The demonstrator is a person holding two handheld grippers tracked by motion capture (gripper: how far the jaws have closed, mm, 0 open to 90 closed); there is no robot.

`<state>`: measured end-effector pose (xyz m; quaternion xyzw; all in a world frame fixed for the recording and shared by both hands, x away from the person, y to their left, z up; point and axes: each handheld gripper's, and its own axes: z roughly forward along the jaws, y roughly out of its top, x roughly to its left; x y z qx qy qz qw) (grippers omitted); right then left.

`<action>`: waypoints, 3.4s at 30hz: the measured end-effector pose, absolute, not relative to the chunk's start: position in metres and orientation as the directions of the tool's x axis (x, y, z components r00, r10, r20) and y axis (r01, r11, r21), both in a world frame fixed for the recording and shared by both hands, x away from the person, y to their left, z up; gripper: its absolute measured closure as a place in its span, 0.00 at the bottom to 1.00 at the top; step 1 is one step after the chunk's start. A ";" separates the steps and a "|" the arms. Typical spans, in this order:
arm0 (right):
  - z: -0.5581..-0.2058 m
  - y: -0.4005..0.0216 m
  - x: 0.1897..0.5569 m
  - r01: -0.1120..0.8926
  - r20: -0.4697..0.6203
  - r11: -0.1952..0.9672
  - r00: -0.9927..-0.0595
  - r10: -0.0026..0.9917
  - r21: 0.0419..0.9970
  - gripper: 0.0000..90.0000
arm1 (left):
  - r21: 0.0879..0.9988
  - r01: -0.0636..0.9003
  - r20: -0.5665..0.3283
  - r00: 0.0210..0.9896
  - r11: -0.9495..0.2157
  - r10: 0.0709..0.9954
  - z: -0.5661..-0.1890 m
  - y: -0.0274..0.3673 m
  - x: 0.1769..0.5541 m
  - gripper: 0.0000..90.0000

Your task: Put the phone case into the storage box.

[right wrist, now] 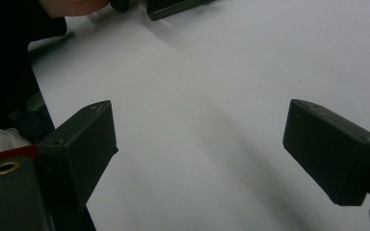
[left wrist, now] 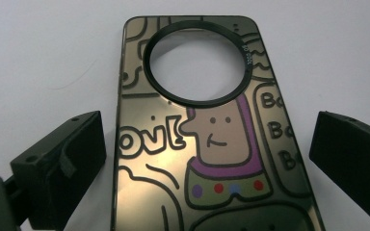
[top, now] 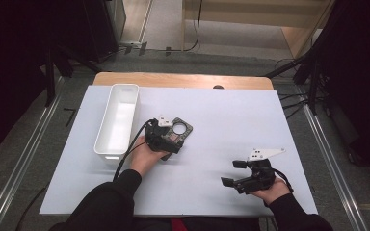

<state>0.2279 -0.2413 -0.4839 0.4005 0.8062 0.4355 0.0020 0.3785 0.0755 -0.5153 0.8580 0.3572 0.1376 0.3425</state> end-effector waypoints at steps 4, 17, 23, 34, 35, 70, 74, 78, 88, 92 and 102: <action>-0.484 -0.241 0.228 0.644 0.345 0.301 -0.679 0.648 0.704 0.12 | 0.681 0.516 0.011 0.702 -0.519 0.712 -0.515 0.074 0.378 0.00; -0.485 -0.240 0.228 0.648 0.347 0.302 -0.677 0.649 0.699 0.12 | 0.682 0.509 0.033 0.696 -0.525 0.718 -0.516 0.074 0.376 0.05; -0.485 -0.241 0.229 0.648 0.347 0.300 -0.676 0.651 0.701 0.12 | 0.689 0.502 0.032 0.700 -0.523 0.714 -0.515 0.074 0.373 0.09; -0.485 -0.241 0.229 0.650 0.349 0.299 -0.674 0.651 0.698 0.12 | 0.691 0.504 0.031 0.696 -0.518 0.718 -0.515 0.074 0.372 0.12; -0.485 -0.240 0.229 0.651 0.350 0.300 -0.674 0.651 0.697 0.12 | 0.691 0.506 0.030 0.694 -0.517 0.719 -0.515 0.074 0.372 0.12; -0.485 -0.241 0.230 0.650 0.351 0.293 -0.672 0.652 0.701 0.12 | 0.755 0.561 -0.203 0.692 -0.340 0.693 -0.481 0.074 0.366 0.13; -0.485 -0.242 0.230 0.652 0.351 0.291 -0.669 0.655 0.700 0.12 | 0.759 0.567 -0.231 0.694 -0.320 0.682 -0.477 0.073 0.363 0.13; -0.485 -0.242 0.231 0.649 0.348 0.287 -0.669 0.657 0.704 0.12 | 0.764 0.572 -0.255 0.694 -0.300 0.673 -0.474 0.072 0.360 0.13; -0.483 -0.242 0.231 0.656 0.361 0.257 -0.651 0.668 0.709 0.12 | 0.779 0.587 -0.317 0.674 -0.223 0.667 -0.470 0.073 0.355 0.13; -0.483 -0.243 0.231 0.662 0.367 0.248 -0.644 0.672 0.707 0.12 | 0.784 0.588 -0.334 0.668 -0.198 0.665 -0.469 0.072 0.351 0.13; -0.481 -0.244 0.233 0.670 0.389 0.200 -0.619 0.683 0.715 0.12 | 0.806 0.575 -0.346 0.650 -0.141 0.677 -0.465 0.071 0.343 0.13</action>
